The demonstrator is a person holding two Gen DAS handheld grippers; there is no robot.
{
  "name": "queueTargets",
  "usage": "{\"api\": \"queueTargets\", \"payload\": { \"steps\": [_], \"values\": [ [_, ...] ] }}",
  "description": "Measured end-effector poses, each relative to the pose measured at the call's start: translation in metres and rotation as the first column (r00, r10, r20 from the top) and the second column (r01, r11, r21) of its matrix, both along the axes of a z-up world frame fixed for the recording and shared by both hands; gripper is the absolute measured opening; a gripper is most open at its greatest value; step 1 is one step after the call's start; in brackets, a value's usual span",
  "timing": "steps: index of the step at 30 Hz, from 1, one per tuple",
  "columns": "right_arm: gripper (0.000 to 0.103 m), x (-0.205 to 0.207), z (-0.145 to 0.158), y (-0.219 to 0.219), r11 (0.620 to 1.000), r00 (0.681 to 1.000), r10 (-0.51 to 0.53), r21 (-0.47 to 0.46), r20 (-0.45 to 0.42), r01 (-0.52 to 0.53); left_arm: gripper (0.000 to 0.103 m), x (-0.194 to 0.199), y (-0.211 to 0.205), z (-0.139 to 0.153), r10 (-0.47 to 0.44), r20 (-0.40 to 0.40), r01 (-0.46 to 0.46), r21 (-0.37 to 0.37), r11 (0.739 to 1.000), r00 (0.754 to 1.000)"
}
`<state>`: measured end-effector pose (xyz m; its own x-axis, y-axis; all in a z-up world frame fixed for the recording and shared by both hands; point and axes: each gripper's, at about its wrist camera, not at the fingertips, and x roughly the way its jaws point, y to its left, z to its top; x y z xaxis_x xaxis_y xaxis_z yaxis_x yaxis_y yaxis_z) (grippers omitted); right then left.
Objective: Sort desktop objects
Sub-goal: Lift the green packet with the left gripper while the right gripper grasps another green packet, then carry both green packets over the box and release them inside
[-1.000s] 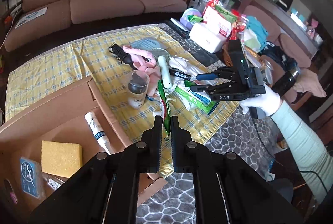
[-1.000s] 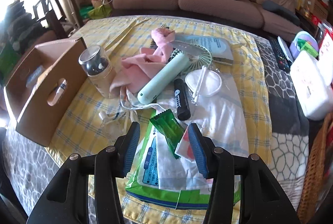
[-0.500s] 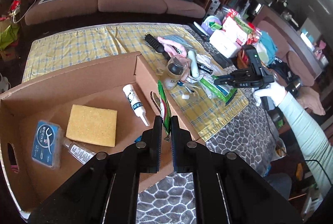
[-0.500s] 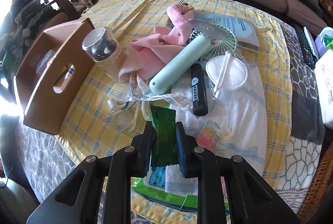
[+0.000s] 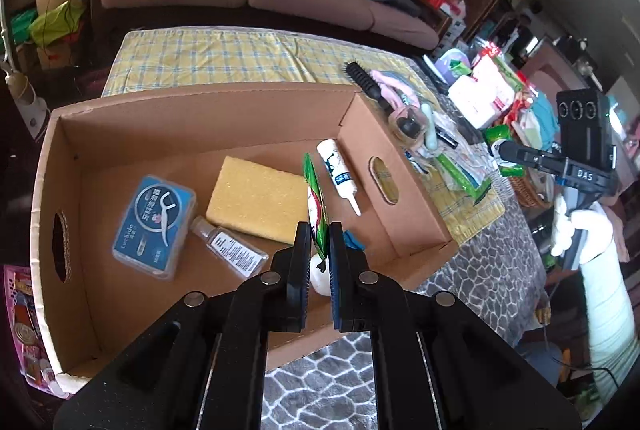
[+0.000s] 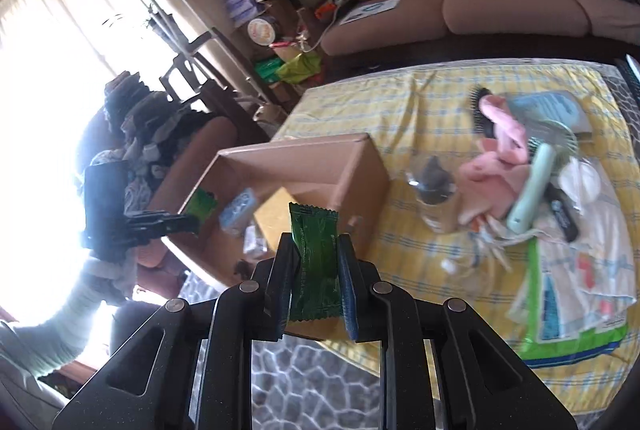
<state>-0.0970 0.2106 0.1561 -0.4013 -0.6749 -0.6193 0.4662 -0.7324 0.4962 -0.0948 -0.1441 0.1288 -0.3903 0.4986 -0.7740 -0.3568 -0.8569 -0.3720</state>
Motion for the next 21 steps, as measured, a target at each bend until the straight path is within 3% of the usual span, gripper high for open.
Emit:
{"api": "queueTargets", "payload": {
  "steps": [6, 10, 16, 19, 21],
  "values": [
    [0.021, -0.021, -0.009, -0.117, 0.994, 0.995, 0.101, 0.048, 0.019, -0.102, 0.008, -0.006, -0.038, -0.001, 0.05, 0.013, -0.049, -0.026, 0.998, 0.999],
    [0.021, -0.05, -0.03, -0.156, 0.99, 0.998, 0.033, 0.132, 0.057, -0.041, 0.008, -0.031, -0.026, -0.002, 0.041, 0.01, -0.04, -0.053, 0.998, 0.999],
    [0.021, -0.099, -0.065, -0.154, 0.95, 0.985, -0.135, 0.297, 0.108, 0.098, 0.008, -0.089, 0.021, -0.024, 0.034, 0.055, -0.03, -0.062, 0.998, 0.998],
    [0.024, -0.115, -0.072, -0.144, 0.938, 0.975, -0.189, 0.314, 0.112, 0.146, 0.01, -0.111, 0.04, -0.042, 0.037, 0.088, -0.032, -0.067, 0.997, 0.995],
    [0.036, -0.121, -0.074, -0.139, 0.933, 0.97, -0.215, 0.317, 0.11, 0.17, 0.016, -0.122, 0.051, -0.054, 0.034, 0.12, -0.026, -0.066, 0.997, 0.992]
  ]
}}
